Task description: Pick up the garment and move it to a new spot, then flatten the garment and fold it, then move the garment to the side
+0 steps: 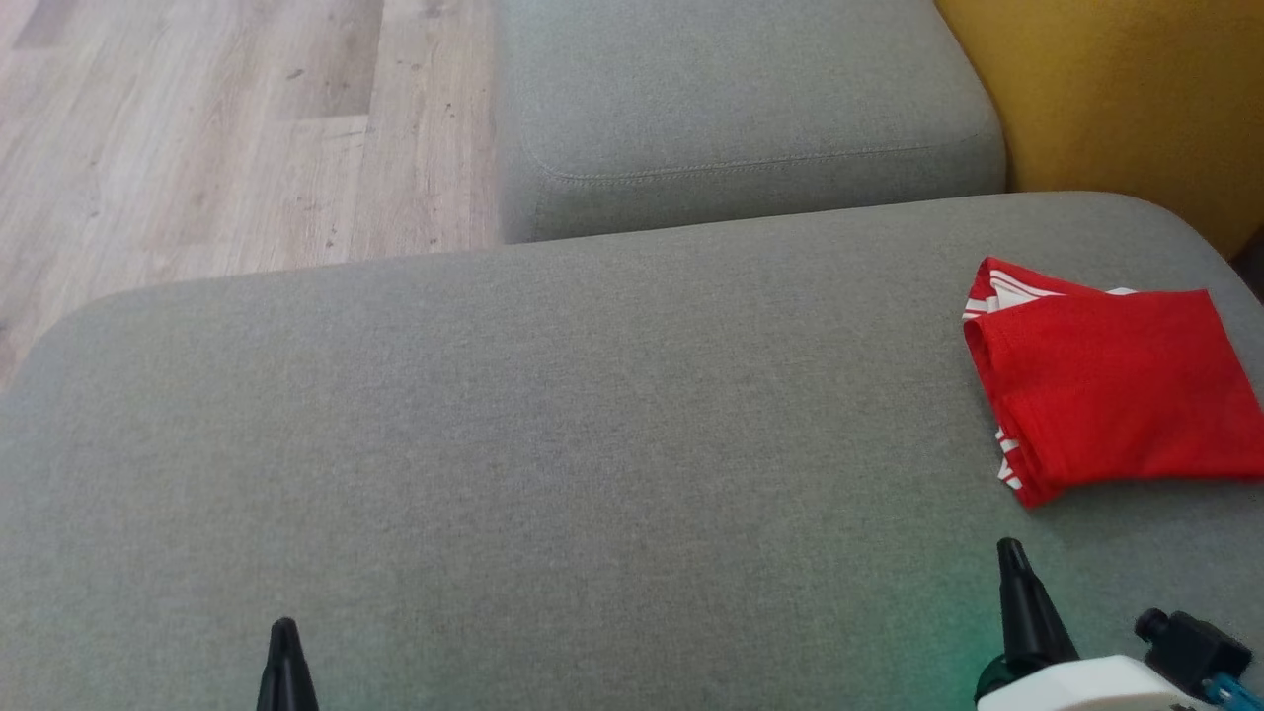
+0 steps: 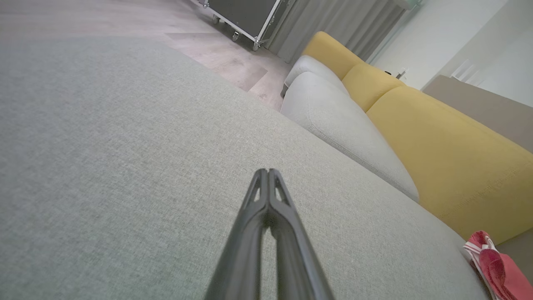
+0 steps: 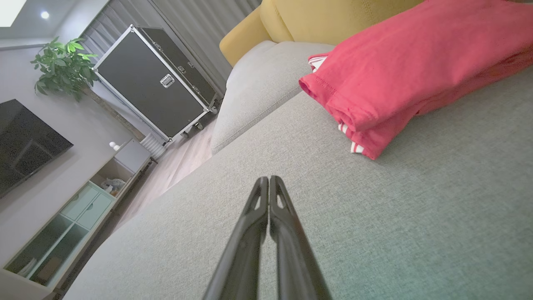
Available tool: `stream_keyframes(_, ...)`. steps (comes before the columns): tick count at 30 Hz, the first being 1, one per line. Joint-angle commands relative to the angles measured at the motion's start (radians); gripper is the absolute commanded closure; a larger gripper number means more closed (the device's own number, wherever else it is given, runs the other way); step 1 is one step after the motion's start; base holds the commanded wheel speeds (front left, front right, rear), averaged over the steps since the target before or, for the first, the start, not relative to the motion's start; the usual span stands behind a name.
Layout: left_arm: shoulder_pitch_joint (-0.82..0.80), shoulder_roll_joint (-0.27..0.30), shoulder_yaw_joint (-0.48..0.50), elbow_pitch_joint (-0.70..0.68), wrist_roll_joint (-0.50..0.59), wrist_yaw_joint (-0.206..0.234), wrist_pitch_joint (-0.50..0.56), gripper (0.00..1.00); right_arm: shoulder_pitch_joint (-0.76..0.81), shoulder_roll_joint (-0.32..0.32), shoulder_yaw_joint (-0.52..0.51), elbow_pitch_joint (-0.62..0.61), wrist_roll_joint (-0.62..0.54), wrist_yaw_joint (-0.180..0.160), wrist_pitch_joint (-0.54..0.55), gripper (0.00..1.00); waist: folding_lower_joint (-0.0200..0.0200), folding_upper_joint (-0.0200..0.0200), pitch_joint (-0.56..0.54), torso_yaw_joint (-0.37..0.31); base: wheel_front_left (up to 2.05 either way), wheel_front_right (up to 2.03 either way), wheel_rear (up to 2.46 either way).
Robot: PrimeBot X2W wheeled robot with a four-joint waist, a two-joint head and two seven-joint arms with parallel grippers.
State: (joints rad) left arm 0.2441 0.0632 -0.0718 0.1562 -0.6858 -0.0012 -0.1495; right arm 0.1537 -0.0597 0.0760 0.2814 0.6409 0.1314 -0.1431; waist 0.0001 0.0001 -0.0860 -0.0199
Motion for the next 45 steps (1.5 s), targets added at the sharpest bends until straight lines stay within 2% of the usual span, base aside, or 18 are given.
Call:
stream_keyframes(1, -0.053, 0.015, 0.020, -0.025, -0.025, -0.007, 0.002, 1.00, -0.053, -0.016, -0.001, -0.035, 0.029, 0.000, 0.003, 1.00, -0.0001, -0.0001, 0.001, 0.000, 0.00, 0.00, 0.00)
stream_keyframes(45, -0.216, 0.018, 0.086, 0.037, -0.544, -0.075, 0.126, 1.00, -0.167, -0.019, -0.082, -0.037, 0.568, -0.001, 0.125, 1.00, -0.0001, -0.0001, 0.050, 0.011, 0.00, 0.00, 0.00)
